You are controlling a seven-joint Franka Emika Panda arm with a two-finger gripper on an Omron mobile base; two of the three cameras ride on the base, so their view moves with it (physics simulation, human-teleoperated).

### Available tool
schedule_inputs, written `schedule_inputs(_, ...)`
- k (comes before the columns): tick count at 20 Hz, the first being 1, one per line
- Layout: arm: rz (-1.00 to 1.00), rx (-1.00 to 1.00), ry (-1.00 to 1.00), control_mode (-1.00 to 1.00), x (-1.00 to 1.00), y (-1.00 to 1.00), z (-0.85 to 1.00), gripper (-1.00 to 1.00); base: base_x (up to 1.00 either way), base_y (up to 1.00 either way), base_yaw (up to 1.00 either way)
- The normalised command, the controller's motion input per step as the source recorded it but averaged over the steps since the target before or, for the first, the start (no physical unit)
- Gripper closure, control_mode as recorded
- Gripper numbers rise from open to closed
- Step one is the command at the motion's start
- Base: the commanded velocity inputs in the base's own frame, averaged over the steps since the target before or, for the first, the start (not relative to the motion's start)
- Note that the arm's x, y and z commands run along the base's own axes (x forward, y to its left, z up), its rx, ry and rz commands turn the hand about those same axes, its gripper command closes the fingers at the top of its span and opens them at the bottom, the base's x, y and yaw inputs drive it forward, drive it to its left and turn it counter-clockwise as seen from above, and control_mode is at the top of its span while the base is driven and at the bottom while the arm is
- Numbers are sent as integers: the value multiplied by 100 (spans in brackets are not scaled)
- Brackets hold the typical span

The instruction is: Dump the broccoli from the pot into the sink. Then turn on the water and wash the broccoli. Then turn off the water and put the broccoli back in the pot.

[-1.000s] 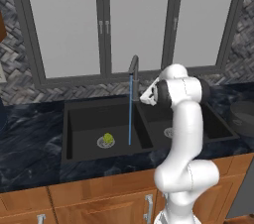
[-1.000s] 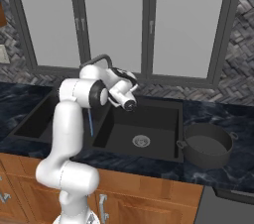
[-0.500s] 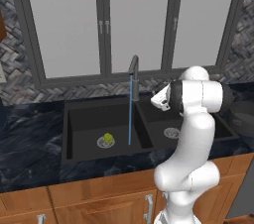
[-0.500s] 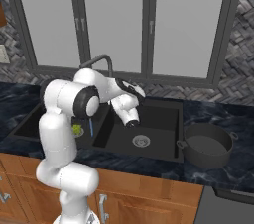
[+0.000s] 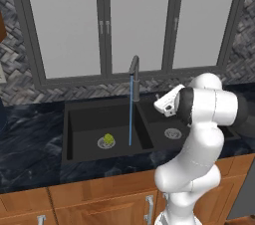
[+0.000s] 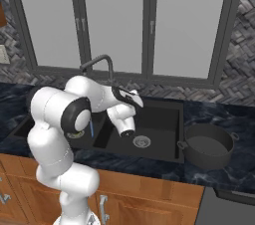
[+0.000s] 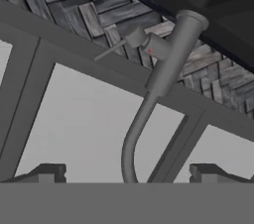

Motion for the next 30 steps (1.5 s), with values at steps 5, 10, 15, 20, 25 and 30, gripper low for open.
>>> schedule_inputs(5,0,0,21,-100,0,-24,46,-100,0,0,0)
schedule_inputs(10,0,-10,32,-100,0,-29,24,-100,0,0,0)
schedule_inputs(15,3,-15,34,-100,0,-18,0,-100,0,0,0)
schedule_inputs(20,17,-13,32,-100,0,-9,-1,-100,0,0,0)
schedule_inputs(25,33,-1,5,-100,0,-31,-17,-100,0,0,0)
schedule_inputs(30,51,1,0,-100,2,-65,-31,-100,0,0,0)
